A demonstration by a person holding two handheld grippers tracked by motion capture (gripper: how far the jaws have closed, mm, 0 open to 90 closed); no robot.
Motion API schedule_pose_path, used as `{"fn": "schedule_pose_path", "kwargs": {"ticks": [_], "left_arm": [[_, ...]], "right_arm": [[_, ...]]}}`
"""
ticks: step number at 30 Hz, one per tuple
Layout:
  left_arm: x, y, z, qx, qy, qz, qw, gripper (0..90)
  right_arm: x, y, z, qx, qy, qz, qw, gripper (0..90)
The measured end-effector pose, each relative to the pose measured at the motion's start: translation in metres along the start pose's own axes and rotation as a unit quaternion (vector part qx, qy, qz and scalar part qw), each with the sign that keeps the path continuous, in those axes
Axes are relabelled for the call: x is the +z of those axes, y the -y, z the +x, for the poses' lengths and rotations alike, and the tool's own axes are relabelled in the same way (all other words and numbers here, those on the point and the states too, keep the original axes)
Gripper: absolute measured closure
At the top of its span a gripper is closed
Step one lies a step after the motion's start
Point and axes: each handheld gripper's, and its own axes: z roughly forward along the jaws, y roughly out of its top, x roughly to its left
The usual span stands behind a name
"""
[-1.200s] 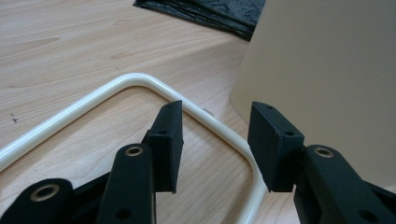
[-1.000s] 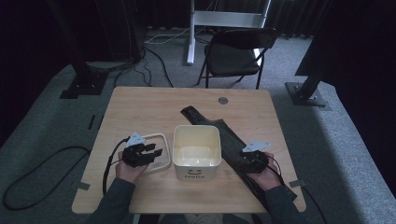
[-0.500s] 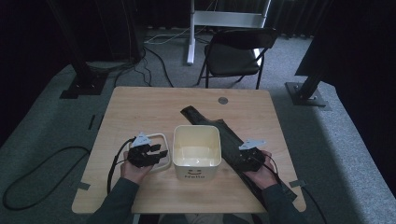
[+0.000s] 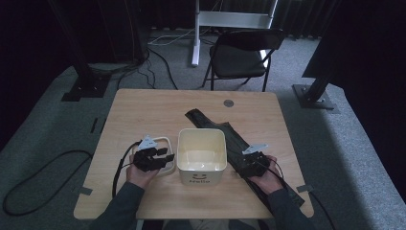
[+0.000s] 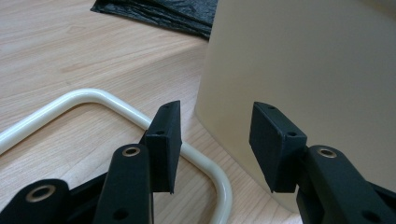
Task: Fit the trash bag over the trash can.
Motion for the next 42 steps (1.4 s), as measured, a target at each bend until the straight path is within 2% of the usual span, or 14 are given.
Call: {"fn": "schedule_pose_path", "kwargs": {"ticks": [5,8,14,19,23,25,26,27,30,34,42], "left_arm": [[0.001,-0.001,0.000,-0.002,0.000,-0.001,1.0000,54.4],[0.002,-0.003,0.002,-0.003,-0.001,-0.003,1.0000,54.4],[0.007,-0.008,0.003,-0.002,0.004,-0.002,1.0000,54.6],[0.013,-0.010,0.003,-0.003,0.009,0.002,1.0000,54.9],[0.016,-0.012,0.005,-0.008,0.015,-0.001,0.9999,55.2],[0.017,-0.012,0.005,-0.008,0.017,-0.001,0.9998,55.2],[0.017,-0.012,0.005,-0.008,0.017,-0.001,0.9998,55.2],[0.017,-0.012,0.006,-0.009,0.020,-0.002,0.9997,55.2],[0.017,-0.013,0.006,-0.012,0.025,-0.005,0.9996,55.2],[0.017,-0.013,0.006,-0.014,0.026,-0.006,0.9996,55.6],[0.021,-0.015,0.002,-0.010,0.033,-0.008,0.9994,56.1]], "right_arm": [[0.001,0.000,-0.002,0.009,-0.005,0.004,0.9999,27.4],[0.000,-0.001,-0.004,0.009,-0.013,0.002,0.9999,41.3],[-0.001,-0.002,-0.005,0.007,-0.014,0.003,0.9999,48.9],[-0.001,-0.003,-0.007,0.006,-0.013,0.004,0.9999,62.1],[-0.002,-0.003,-0.008,0.008,-0.010,0.004,0.9999,77.5],[-0.002,-0.002,-0.010,0.011,-0.009,0.004,0.9999,83.6],[-0.002,-0.002,-0.010,0.011,-0.009,0.004,0.9999,83.6],[-0.003,-0.002,-0.011,0.011,-0.012,0.005,0.9998,88.5],[-0.003,-0.002,-0.011,-0.002,-0.010,0.004,0.9999,89.5],[-0.005,-0.002,-0.012,-0.001,-0.012,-0.003,0.9999,89.6],[-0.025,-0.013,-0.023,0.016,-0.022,-0.063,0.9977,89.6]]}}
